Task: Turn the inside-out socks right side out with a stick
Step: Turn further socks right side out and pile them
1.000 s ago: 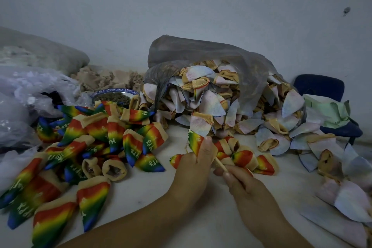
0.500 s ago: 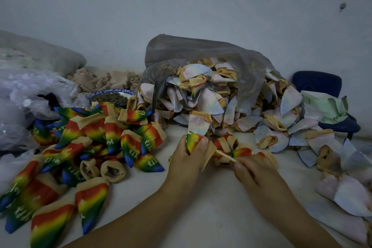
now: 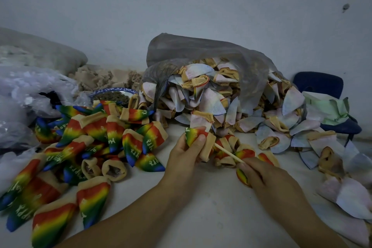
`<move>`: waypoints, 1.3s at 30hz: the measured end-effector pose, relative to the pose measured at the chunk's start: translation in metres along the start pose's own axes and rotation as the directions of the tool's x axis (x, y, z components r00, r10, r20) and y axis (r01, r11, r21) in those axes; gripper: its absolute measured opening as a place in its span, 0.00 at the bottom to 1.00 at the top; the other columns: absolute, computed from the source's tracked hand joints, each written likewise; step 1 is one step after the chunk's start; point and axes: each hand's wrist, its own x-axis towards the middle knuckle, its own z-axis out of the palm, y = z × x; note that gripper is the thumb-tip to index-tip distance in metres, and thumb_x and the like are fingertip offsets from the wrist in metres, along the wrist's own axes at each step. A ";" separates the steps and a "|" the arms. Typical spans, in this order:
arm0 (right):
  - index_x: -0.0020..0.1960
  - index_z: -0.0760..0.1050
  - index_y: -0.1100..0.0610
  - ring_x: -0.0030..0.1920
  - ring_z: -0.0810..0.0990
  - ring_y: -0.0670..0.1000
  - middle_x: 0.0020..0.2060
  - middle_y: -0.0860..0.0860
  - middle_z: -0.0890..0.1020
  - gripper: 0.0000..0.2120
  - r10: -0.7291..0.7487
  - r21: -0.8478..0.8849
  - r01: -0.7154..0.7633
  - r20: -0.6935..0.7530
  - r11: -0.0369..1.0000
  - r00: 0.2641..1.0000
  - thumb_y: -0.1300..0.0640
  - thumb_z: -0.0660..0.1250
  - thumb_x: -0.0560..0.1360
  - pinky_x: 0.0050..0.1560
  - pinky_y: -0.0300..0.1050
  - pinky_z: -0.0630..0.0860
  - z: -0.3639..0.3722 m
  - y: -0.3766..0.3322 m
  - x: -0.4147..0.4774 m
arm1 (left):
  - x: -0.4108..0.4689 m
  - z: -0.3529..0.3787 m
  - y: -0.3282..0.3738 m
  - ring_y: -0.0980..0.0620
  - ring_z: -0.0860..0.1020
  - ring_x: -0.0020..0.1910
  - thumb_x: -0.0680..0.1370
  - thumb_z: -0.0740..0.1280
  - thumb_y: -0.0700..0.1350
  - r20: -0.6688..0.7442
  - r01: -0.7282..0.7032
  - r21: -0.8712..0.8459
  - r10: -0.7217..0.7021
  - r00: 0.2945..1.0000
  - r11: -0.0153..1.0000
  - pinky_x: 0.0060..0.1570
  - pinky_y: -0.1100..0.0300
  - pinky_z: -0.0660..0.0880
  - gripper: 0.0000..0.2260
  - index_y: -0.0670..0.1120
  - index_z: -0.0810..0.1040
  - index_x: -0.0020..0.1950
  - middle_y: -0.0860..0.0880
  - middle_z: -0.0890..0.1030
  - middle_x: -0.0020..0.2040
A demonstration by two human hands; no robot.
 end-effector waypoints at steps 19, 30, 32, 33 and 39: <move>0.45 0.68 0.30 0.45 0.73 0.34 0.38 0.31 0.74 0.13 -0.159 0.016 0.159 0.023 0.987 0.987 0.34 0.45 0.73 0.37 0.31 0.68 -0.007 -0.010 -0.004 | -0.006 0.002 0.006 0.49 0.78 0.42 0.64 0.67 0.70 0.028 0.065 0.190 -0.072 0.997 0.980 0.48 0.53 0.71 0.31 0.44 0.83 0.47 0.47 0.82 0.40; 0.50 0.74 0.36 0.46 0.72 0.37 0.42 0.36 0.77 0.18 -0.158 0.102 0.157 0.004 0.982 0.987 0.36 0.46 0.74 0.43 0.32 0.69 -0.005 -0.020 -0.004 | -0.006 0.010 0.010 0.52 0.82 0.38 0.76 0.68 0.55 0.124 -0.040 0.125 0.024 0.992 0.991 0.39 0.63 0.76 0.18 0.47 0.82 0.30 0.42 0.85 0.42; 0.49 0.73 0.35 0.47 0.73 0.37 0.43 0.36 0.78 0.19 -0.120 0.170 0.115 0.018 0.979 0.993 0.35 0.46 0.72 0.44 0.32 0.70 0.002 -0.029 -0.008 | -0.009 0.013 0.012 0.57 0.77 0.28 0.82 0.62 0.49 0.109 -0.053 0.119 0.040 0.993 0.991 0.28 0.68 0.71 0.25 0.47 0.77 0.25 0.42 0.83 0.37; 0.47 0.73 0.35 0.47 0.74 0.37 0.42 0.36 0.78 0.16 -0.087 0.239 0.077 0.032 0.968 0.996 0.35 0.48 0.73 0.43 0.32 0.70 0.006 -0.034 -0.010 | -0.011 0.015 0.012 0.57 0.75 0.27 0.83 0.60 0.48 0.093 -0.047 0.135 0.034 0.995 0.990 0.27 0.68 0.69 0.26 0.47 0.76 0.24 0.40 0.82 0.37; 0.41 0.76 0.41 0.49 0.73 0.30 0.44 0.29 0.78 0.11 0.017 0.473 -0.060 0.096 0.879 0.995 0.47 0.58 0.79 0.44 0.23 0.67 0.019 -0.050 -0.013 | -0.017 0.023 0.010 0.49 0.75 0.33 0.83 0.57 0.49 0.009 0.008 0.220 -0.010 1.000 0.976 0.34 0.58 0.71 0.28 0.49 0.75 0.22 0.38 0.84 0.41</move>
